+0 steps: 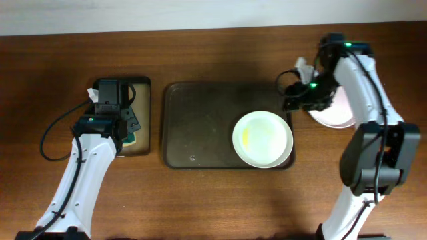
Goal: Clean dirty plates on tray and stack at the side
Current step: 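Reach the right gripper to the cream plate rim and grasp it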
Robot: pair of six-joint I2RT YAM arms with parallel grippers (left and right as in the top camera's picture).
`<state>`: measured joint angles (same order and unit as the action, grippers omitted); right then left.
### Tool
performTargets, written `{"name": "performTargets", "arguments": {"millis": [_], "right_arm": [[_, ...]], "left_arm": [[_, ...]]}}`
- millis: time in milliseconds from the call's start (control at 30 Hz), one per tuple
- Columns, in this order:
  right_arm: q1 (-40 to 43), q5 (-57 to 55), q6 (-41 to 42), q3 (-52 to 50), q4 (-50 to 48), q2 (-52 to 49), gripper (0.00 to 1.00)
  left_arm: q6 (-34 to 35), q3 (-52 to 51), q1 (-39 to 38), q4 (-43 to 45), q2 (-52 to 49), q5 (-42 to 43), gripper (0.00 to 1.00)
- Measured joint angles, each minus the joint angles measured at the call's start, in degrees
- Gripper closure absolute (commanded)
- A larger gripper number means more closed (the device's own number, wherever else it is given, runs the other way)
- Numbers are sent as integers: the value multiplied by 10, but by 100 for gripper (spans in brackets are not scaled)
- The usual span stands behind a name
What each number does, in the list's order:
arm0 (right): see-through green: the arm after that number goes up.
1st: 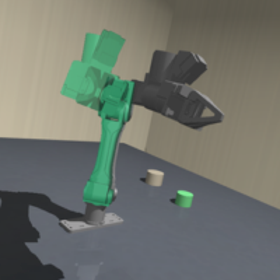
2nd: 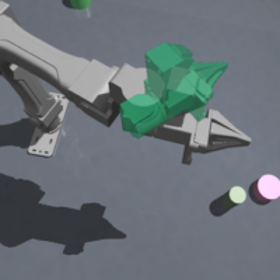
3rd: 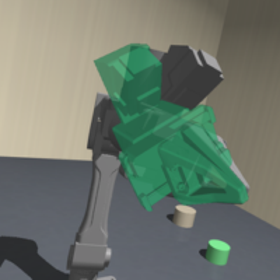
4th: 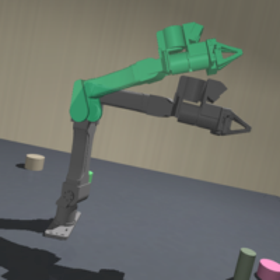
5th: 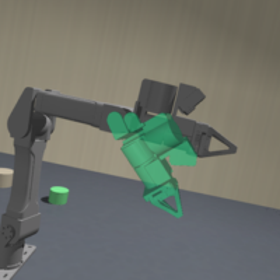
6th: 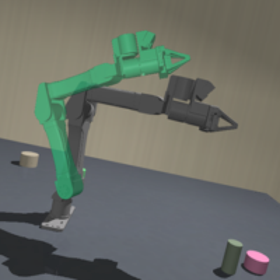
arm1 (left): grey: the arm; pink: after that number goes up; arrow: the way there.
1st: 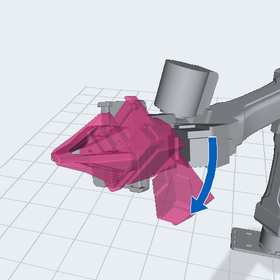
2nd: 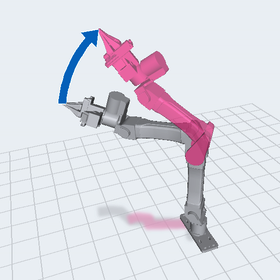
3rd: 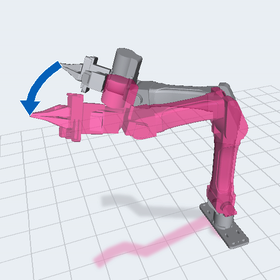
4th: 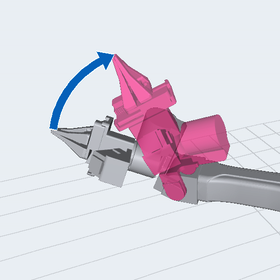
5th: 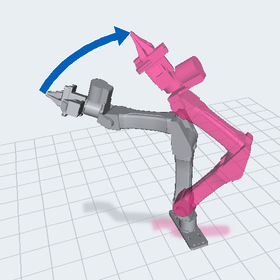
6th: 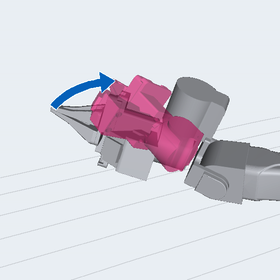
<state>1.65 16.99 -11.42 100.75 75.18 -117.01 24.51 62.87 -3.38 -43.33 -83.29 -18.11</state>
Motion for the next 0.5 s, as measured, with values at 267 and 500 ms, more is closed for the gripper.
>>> {"name": "performTargets", "arguments": {"millis": [267,500], "right_arm": [[-72,-31,-12,-101,-126,-2,28],[-78,-57,-12,-153,-172,-3,23]], "left_arm": [[0,0,0,0,0,9,100],[0,0,0,1,0,12,100]]}}
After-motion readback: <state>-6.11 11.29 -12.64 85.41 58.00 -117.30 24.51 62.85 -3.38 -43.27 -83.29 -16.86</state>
